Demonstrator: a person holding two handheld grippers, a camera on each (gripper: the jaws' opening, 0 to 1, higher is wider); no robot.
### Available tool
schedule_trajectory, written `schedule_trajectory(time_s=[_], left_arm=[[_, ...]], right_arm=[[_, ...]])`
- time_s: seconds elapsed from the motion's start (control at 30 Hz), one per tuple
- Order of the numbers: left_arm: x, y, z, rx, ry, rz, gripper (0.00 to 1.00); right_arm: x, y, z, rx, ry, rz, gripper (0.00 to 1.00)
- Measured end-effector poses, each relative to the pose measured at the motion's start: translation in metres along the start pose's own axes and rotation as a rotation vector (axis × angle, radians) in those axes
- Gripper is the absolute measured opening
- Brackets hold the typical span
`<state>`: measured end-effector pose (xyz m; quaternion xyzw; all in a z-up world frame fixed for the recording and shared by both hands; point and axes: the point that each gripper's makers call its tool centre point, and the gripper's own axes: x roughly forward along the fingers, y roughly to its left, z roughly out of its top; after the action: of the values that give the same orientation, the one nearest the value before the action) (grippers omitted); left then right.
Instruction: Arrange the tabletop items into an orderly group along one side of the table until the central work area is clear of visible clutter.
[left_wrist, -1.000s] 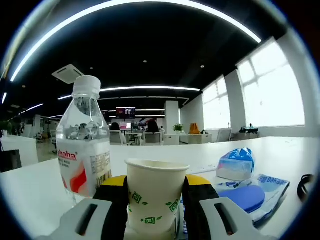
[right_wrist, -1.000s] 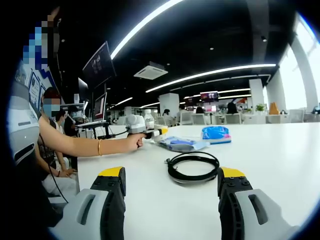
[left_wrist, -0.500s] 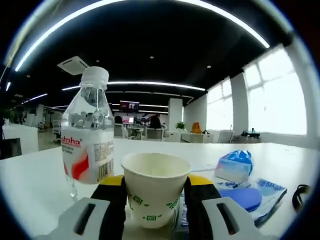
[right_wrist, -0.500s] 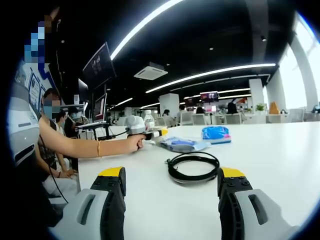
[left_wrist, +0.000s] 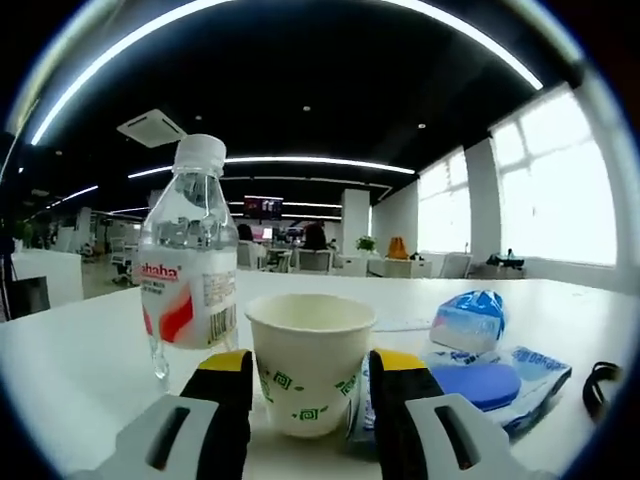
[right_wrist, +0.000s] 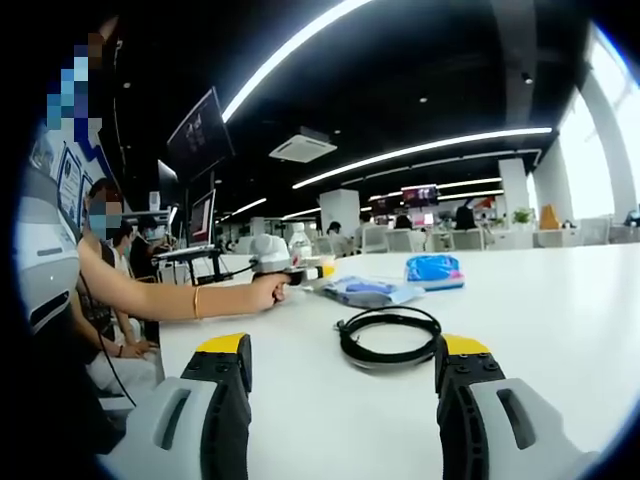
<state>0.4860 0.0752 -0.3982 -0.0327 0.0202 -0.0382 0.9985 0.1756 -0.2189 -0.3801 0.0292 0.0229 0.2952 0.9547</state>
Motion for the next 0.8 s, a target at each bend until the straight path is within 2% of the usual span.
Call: schedule_trajectory(time_s=[0.37,0.47,0.6,0.7,0.8], left_arm=[[-0.012,0.004,0.012,0.013,-0.029,0.004,0.45],[-0.017,0.001,0.010,0.024,-0.025,-0.008,0.45],[-0.025,0.000,0.002,0.004,0.009,-0.027,0.61],[-0.033,-0.003,0.000,-0.003,0.014,-0.043,0.63],[-0.040,-0.003,0.007,0.039,-0.019,-0.053,0.67]], right_arm=[[-0.001,0.007,0.003,-0.007,-0.004,0.017,0.72],[-0.001,0.008,0.004,-0.008,-0.004,0.019,0.72],[-0.001,0.013,0.005,-0.007,-0.007,0.026,0.72],[0.000,0.015,0.006,-0.010,-0.006,0.032,0.72],[0.002,0.017,0.007,-0.012,-0.010,0.038,0.72]])
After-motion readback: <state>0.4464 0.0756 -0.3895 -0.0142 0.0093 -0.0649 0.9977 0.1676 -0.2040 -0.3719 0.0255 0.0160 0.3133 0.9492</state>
